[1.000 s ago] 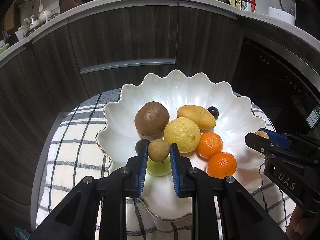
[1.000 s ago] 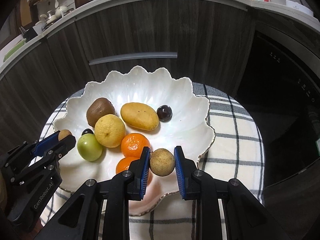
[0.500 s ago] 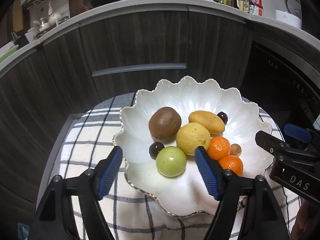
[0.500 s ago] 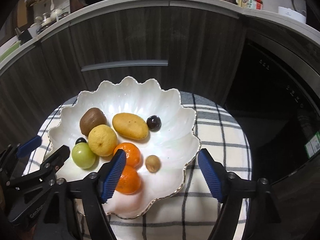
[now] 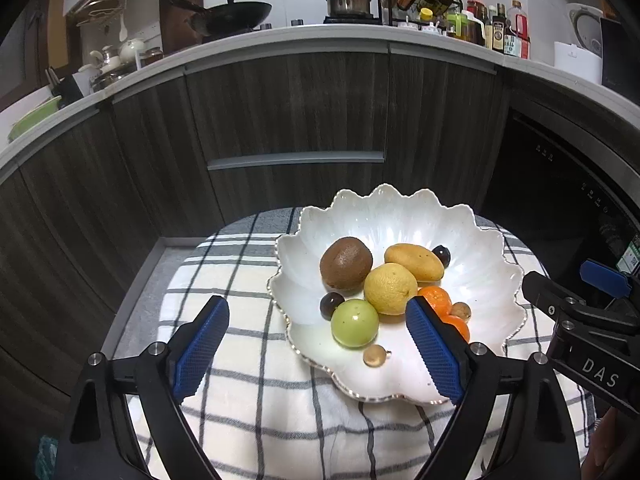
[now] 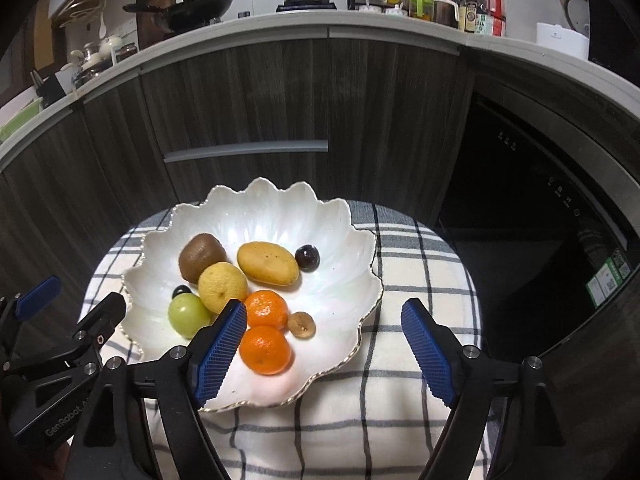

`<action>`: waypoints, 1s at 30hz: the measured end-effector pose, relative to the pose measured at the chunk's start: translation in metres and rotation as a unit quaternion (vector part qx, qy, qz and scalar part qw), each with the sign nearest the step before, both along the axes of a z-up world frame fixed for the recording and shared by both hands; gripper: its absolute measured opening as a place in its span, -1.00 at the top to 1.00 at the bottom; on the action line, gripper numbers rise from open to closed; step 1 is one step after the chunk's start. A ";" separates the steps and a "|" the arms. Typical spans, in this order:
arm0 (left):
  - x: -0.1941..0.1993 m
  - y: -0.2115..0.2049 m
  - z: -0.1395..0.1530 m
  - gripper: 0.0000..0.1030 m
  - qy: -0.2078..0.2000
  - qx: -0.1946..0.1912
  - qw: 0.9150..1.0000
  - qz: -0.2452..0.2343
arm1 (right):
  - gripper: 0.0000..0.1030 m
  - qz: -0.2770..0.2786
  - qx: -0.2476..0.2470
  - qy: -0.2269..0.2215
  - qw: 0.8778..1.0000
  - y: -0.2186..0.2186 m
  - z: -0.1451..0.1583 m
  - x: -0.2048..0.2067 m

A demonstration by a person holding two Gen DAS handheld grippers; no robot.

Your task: Organize fruits

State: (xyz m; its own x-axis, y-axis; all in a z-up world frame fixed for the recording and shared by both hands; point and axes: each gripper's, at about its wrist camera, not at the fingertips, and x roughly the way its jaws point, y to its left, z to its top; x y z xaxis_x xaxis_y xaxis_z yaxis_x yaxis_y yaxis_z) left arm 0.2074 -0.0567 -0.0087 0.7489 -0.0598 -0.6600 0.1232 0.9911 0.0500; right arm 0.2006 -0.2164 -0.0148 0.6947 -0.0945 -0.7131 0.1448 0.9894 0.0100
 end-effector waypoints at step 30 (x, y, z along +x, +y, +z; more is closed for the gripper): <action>-0.138 0.028 0.030 -0.80 -0.032 -0.001 0.999 0.003 | -0.56 0.010 -0.007 -0.055 0.998 0.024 0.041 -0.133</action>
State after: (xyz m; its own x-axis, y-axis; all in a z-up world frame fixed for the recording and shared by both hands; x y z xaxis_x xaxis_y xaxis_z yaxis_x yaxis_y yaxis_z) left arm 0.0694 -0.0285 0.0215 0.7901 -0.0570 -0.6104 0.1145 0.9919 0.0556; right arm 0.0675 -0.1922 0.0264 0.7712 -0.0886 -0.6304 0.1231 0.9923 0.0110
